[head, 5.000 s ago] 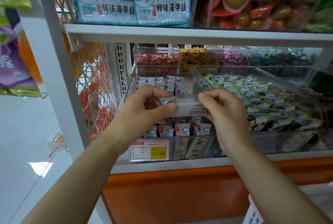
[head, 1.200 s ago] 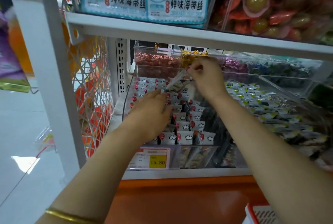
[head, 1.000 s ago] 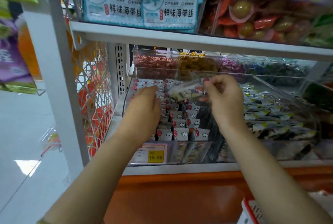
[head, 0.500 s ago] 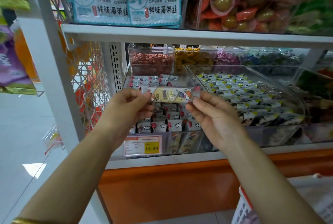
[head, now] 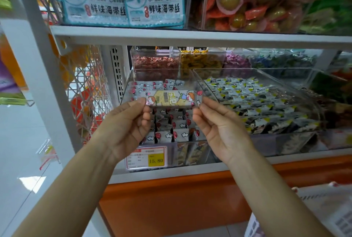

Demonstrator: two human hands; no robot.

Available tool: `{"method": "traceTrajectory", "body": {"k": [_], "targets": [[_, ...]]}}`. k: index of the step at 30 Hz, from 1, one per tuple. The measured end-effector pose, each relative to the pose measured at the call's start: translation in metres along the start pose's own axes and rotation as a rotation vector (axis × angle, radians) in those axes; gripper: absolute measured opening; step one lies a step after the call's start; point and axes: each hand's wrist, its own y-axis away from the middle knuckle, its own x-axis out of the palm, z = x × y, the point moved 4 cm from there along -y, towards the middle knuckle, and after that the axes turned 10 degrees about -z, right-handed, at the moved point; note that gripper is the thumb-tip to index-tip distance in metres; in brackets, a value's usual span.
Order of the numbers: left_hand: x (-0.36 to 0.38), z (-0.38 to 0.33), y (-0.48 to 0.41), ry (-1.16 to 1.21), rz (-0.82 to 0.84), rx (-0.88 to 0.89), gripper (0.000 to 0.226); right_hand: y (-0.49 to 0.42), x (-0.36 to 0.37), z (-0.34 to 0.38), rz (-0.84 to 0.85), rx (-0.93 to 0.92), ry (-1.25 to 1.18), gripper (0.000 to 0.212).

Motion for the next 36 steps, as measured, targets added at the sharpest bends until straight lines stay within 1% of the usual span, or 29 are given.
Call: {"method": "traceTrajectory", "body": {"k": [5, 9, 11, 15, 17, 19, 22, 25, 28, 29, 32, 33, 36], "targets": [[-0.001, -0.001, -0.001, -0.074, 0.009, 0.046, 0.009, -0.003, -0.002, 0.001, -0.007, 0.043, -0.108, 0.021], [0.003, -0.002, 0.001, -0.078, 0.017, 0.093, 0.011, -0.006, -0.005, 0.002, -0.037, 0.024, -0.12, 0.018], [0.004, -0.003, 0.002, -0.094, 0.024, 0.128, 0.009, -0.007, -0.007, 0.003, -0.045, -0.028, -0.065, 0.018], [0.005, -0.007, 0.006, -0.187, 0.053, 0.222, 0.009, -0.006, -0.009, 0.008, -0.057, -0.187, 0.146, 0.015], [0.007, -0.009, 0.009, -0.297, 0.072, 0.314, 0.009, -0.006, -0.008, 0.007, -0.051, -0.218, 0.187, 0.012], [0.01, -0.011, 0.013, -0.443, 0.075, 0.429, 0.01, -0.004, -0.006, 0.006, -0.029, -0.26, 0.249, 0.017], [0.011, -0.013, 0.016, -0.586, 0.038, 0.538, 0.011, -0.002, -0.004, 0.006, 0.017, -0.332, 0.355, 0.01], [0.008, -0.014, 0.014, -0.552, 0.012, 0.508, 0.016, -0.004, -0.006, 0.008, 0.018, -0.385, 0.442, 0.017], [0.007, -0.014, 0.012, -0.54, 0.042, 0.449, 0.018, -0.003, -0.005, 0.01, 0.035, -0.465, 0.513, 0.025], [0.007, -0.013, 0.013, -0.561, 0.051, 0.455, 0.017, -0.002, -0.003, 0.01, 0.052, -0.484, 0.531, 0.028], [0.007, -0.014, 0.014, -0.7, 0.045, 0.524, 0.032, 0.0, 0.0, 0.008, 0.096, -0.512, 0.574, 0.034], [0.007, -0.014, 0.015, -0.728, 0.045, 0.542, 0.031, 0.0, 0.0, 0.008, 0.095, -0.51, 0.579, 0.032], [0.008, -0.016, 0.016, -0.765, 0.043, 0.58, 0.024, -0.002, -0.003, 0.009, 0.049, -0.497, 0.613, 0.016]]}}
